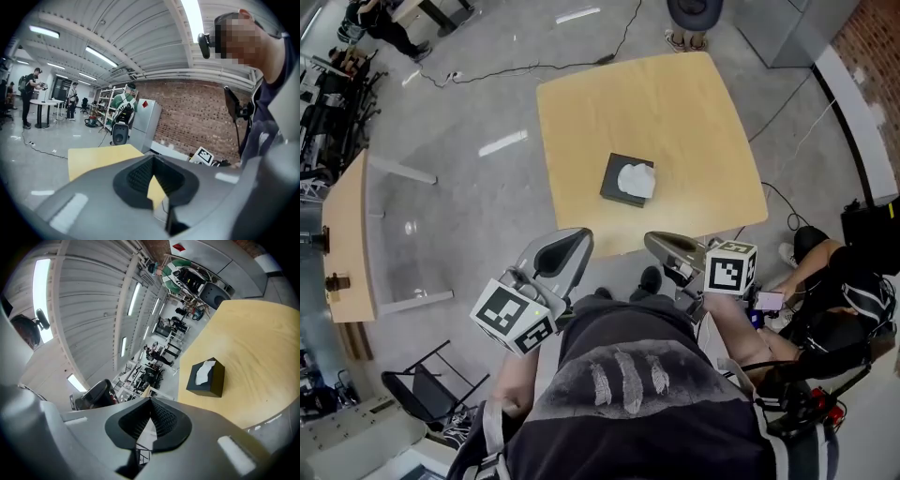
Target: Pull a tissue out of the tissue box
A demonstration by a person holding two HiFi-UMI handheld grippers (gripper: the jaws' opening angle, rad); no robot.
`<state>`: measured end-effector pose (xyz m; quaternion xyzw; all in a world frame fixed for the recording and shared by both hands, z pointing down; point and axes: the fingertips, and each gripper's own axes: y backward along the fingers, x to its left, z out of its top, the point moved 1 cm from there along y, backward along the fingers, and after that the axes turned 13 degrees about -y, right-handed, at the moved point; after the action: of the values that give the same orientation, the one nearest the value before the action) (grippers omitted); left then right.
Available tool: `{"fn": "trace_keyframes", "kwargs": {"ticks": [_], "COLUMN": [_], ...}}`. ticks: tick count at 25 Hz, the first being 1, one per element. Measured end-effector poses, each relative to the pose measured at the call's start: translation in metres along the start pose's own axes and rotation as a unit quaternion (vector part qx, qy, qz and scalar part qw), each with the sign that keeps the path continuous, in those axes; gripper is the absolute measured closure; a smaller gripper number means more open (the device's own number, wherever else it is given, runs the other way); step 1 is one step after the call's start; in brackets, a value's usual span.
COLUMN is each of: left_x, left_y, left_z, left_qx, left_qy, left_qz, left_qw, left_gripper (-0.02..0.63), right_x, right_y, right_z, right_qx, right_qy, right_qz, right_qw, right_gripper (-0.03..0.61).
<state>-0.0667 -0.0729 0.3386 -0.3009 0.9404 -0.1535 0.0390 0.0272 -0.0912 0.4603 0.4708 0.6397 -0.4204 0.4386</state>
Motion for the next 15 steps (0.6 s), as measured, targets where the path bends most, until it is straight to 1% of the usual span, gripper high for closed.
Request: {"fn": "trace_keyframes", "kwargs": {"ticks": [5,6,8,12,15], "left_x": [0.013,0.017,0.024,0.040,0.051], "left_y": [-0.011,-0.013,-0.015,-0.024,-0.035], "left_z": [0.001,0.001,0.000,-0.004,0.007], "left_qx": [-0.004,-0.005,-0.007,-0.003,-0.019], "left_qy": [0.010,0.009,0.004,-0.018,-0.032], "left_qz": [-0.004,-0.008,-0.016,-0.030,-0.046], "left_qw": [0.9999,0.9999,0.9998,0.9994,0.9983], "left_gripper": [0.611,0.611,0.611,0.611,0.611], "right_x": [-0.024,-0.026,-0.033,-0.045,-0.061], "right_y": [0.008,0.008,0.006,-0.001,-0.001], "right_z": [0.029,0.034,0.040,0.049,0.058], "right_qx": [-0.031,-0.038,-0.047,-0.068,-0.080], "right_qy": [-0.019,-0.024,-0.037,-0.052,-0.087], "right_qz": [-0.022,-0.023,-0.029,-0.058,-0.084], "right_qw": [0.999,0.999,0.998,0.995,0.989], "right_gripper": [0.577,0.536,0.496,0.448,0.439]}}
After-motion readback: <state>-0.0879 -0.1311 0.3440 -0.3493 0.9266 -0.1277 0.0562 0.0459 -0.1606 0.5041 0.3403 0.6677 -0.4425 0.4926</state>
